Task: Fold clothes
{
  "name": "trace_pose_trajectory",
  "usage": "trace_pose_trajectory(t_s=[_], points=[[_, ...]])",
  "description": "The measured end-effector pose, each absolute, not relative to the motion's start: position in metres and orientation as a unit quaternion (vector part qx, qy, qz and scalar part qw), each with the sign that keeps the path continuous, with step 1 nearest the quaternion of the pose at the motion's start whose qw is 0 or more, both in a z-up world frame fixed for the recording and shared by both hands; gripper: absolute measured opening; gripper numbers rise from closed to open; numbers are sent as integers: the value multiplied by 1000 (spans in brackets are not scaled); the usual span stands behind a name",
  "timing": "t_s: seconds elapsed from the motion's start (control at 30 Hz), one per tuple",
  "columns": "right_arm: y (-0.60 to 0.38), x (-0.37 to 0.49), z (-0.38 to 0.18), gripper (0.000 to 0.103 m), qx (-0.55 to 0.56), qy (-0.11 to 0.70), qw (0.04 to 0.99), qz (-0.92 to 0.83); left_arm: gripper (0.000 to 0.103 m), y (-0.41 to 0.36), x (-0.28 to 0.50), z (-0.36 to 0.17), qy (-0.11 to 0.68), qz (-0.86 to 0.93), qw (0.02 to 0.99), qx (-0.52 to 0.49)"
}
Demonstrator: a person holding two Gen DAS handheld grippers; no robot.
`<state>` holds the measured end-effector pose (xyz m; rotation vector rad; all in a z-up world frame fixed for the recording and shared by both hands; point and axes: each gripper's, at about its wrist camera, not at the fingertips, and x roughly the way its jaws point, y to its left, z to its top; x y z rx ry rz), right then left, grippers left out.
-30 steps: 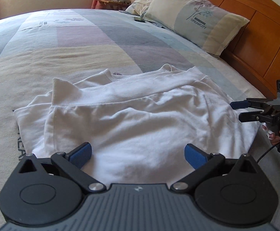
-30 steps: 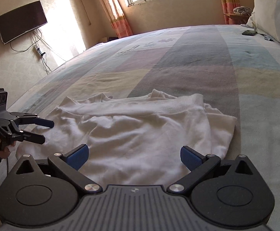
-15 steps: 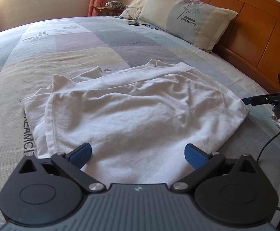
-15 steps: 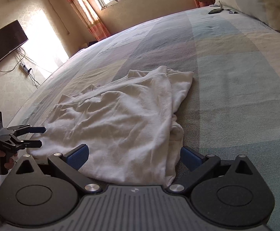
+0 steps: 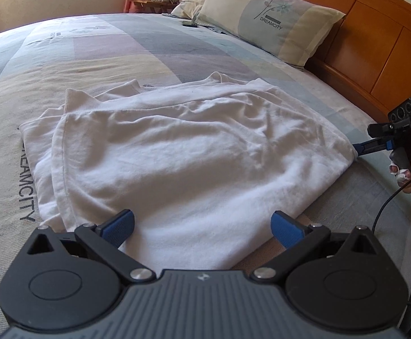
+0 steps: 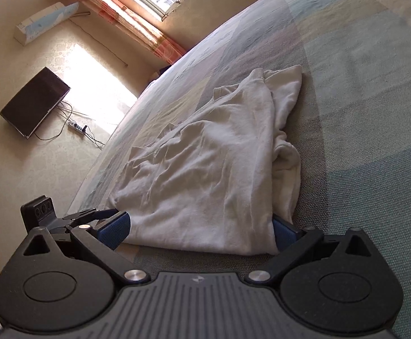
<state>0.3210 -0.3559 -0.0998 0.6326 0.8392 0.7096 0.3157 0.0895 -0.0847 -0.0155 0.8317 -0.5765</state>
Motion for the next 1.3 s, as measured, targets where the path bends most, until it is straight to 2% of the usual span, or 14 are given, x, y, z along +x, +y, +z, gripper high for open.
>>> trace_pose_trajectory(t_s=[0.07,0.23,0.4,0.6,0.73,0.83,0.97,1.07,1.23,1.3], points=[[-352,335,-102,103,304,403,790,348,102,90,315,-85,402,-277,873,-2],[-351,337,-94,103,244,448,777,368,102,105,301,-86,403,-263,876,19],[-361,312,-73,103,208,444,802,340,102,105,298,-67,384,-263,885,-1],[-313,323,-30,103,53,341,881,325,102,73,305,-76,383,-286,878,9],[-263,337,-52,103,-78,344,882,313,102,80,287,-91,390,-265,882,23],[-265,327,-83,103,-139,368,874,284,102,100,271,-86,390,-257,884,6],[-283,303,-82,103,-151,357,877,283,102,109,286,-62,379,-261,888,-16],[-274,312,-65,103,-166,336,882,285,102,98,322,-46,342,-270,900,-10],[-246,369,-55,103,-144,305,890,306,102,68,387,-62,340,-278,898,-3],[-245,394,-63,103,-127,318,890,301,102,64,407,-74,352,-258,900,4]])
